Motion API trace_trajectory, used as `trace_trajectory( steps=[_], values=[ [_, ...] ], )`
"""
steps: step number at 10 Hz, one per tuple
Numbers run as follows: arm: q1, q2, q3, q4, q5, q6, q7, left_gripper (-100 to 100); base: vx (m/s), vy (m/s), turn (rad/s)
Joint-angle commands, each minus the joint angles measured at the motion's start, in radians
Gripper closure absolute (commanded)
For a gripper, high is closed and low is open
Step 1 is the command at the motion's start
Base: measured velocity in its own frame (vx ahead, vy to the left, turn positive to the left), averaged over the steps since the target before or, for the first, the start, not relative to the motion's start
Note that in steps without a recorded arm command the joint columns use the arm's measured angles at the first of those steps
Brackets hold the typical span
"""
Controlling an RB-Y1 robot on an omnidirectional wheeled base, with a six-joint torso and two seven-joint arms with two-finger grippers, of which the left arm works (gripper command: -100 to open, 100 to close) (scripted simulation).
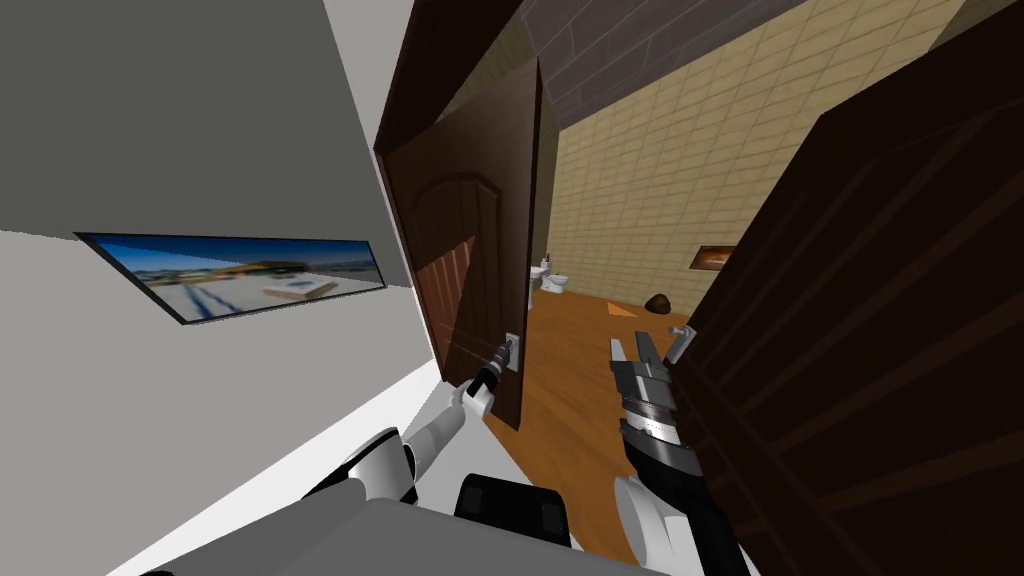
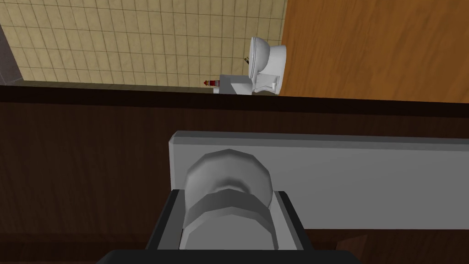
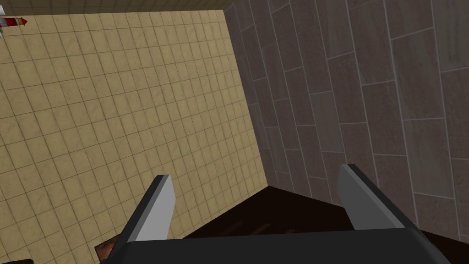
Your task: Push the door open
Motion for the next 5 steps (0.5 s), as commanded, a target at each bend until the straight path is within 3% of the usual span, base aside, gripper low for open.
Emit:
trace_trajectory(
  steps=[1, 5],
  values=[
    [-0.007, 0.005, 0.032, -0.001, 0.003, -0.001, -0.013, 100, 0.121, -0.130, 0.044],
    [-0.009, 0.010, 0.081, 0.016, 0.005, -0.003, -0.027, 100, 0.112, -0.121, 0.048]
  ],
)
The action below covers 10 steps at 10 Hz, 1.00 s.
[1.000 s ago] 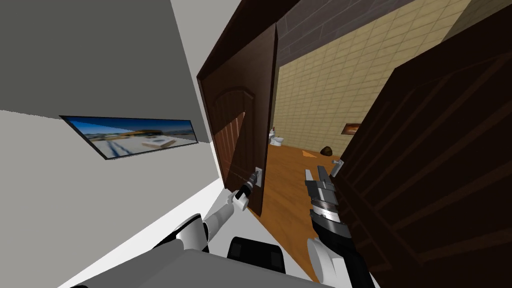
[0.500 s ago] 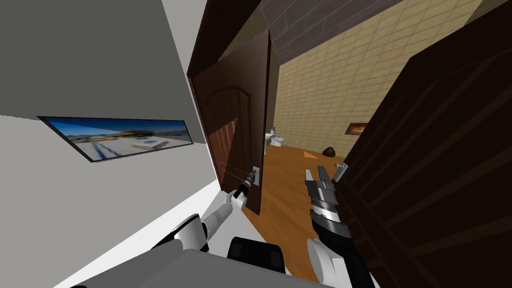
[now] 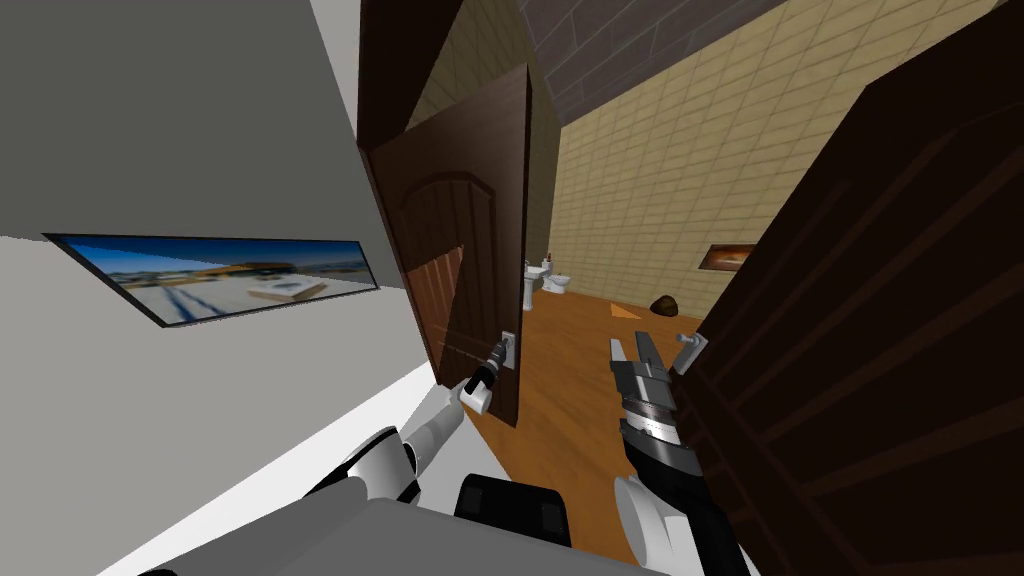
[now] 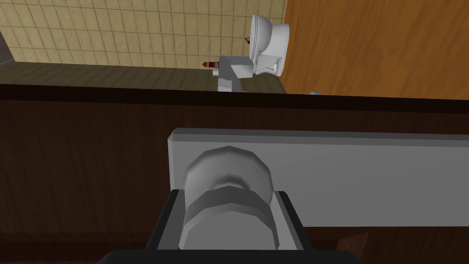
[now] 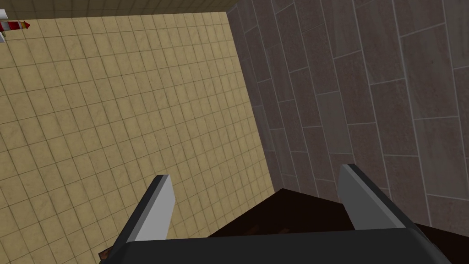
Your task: Push the door open
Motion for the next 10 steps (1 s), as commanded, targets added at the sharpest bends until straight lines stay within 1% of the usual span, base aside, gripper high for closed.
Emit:
trace_trajectory(
  steps=[1, 4, 10],
  values=[
    [-0.003, 0.014, 0.029, -0.003, 0.003, -0.004, -0.007, 100, 0.096, -0.098, 0.056],
    [-0.004, 0.018, 0.059, 0.008, 0.004, -0.005, -0.015, 100, 0.094, -0.127, 0.040],
    [-0.006, 0.024, 0.115, 0.027, 0.007, -0.008, -0.031, 100, 0.091, -0.101, 0.045]
  ],
)
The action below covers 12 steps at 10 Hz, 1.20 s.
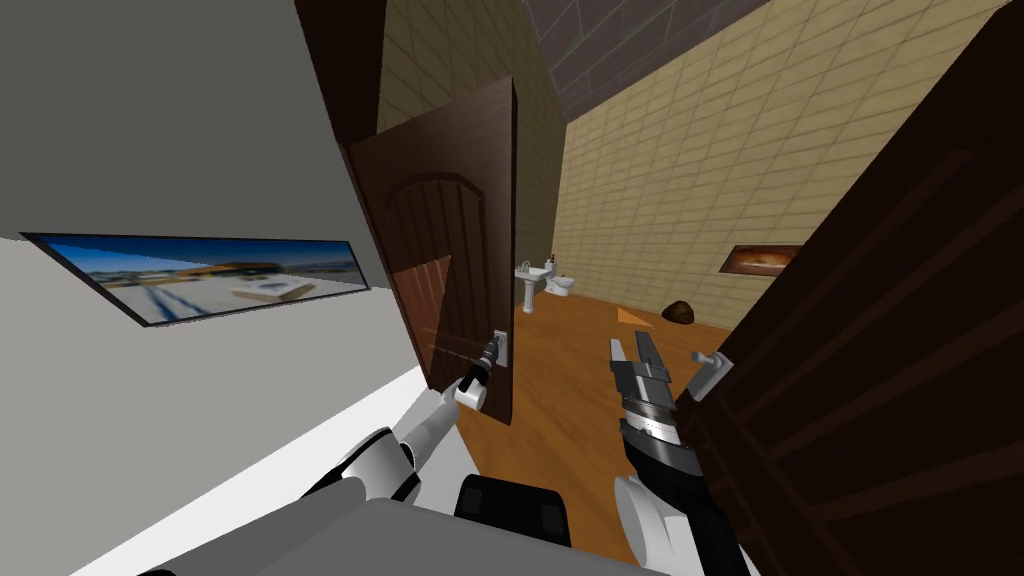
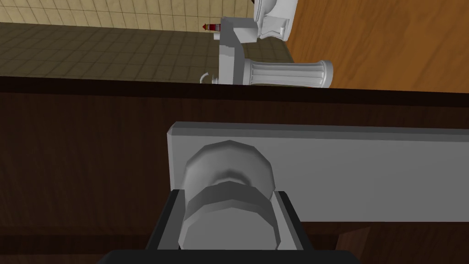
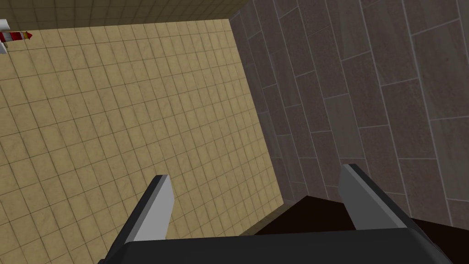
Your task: Push the door open
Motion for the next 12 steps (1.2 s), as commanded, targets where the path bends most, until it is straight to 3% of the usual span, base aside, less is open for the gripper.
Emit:
trace_trajectory(
  steps=[1, 8, 9, 12],
  values=[
    [-0.011, 0.017, 0.032, 0.005, 0.004, 0.001, -0.005, 100, 0.136, -0.142, 0.068],
    [-0.013, 0.024, 0.099, 0.028, 0.007, -0.002, -0.024, 100, 0.126, -0.152, 0.056],
    [-0.016, 0.022, 0.093, 0.039, 0.007, -0.003, -0.020, 100, 0.065, -0.055, 0.032],
    [-0.018, 0.033, 0.124, 0.047, 0.015, -0.009, -0.029, 100, 0.133, -0.090, 0.049]
  ],
)
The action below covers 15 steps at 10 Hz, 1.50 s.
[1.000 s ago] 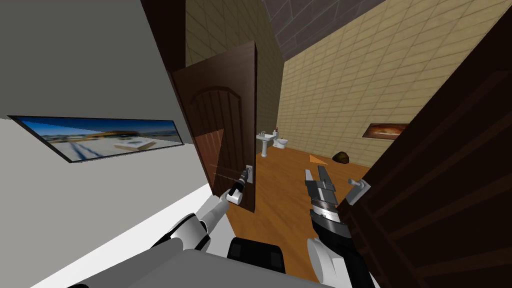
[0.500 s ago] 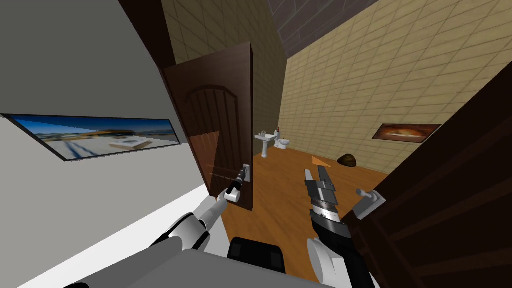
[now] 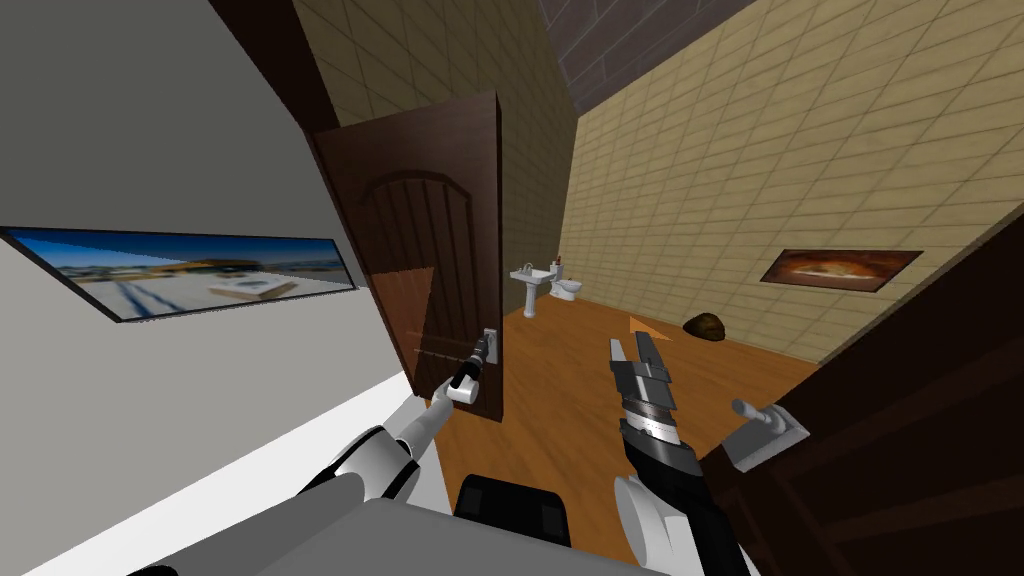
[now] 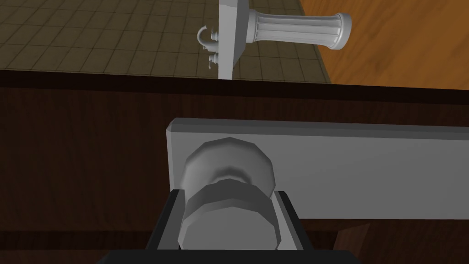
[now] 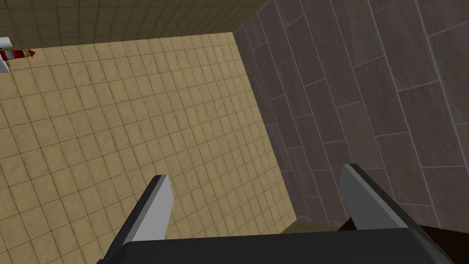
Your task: Push the door open
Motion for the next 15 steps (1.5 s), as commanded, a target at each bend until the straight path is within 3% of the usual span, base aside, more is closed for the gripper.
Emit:
trace_trajectory(
  steps=[1, 6, 10, 11, 15],
  values=[
    [-0.007, 0.011, 0.019, 0.008, 0.005, -0.010, -0.002, 100, 0.188, -0.125, 0.074],
    [-0.008, 0.030, 0.075, 0.024, 0.020, -0.017, -0.020, 100, 0.187, -0.134, 0.065],
    [-0.008, 0.039, 0.104, 0.032, 0.028, -0.020, -0.029, 100, 0.133, -0.124, 0.058],
    [-0.013, 0.036, 0.098, 0.050, 0.026, -0.027, -0.026, 100, 0.058, -0.056, 0.047],
    [-0.013, 0.053, 0.137, 0.060, 0.037, -0.032, -0.037, 100, 0.151, -0.071, 0.044]
  ],
)
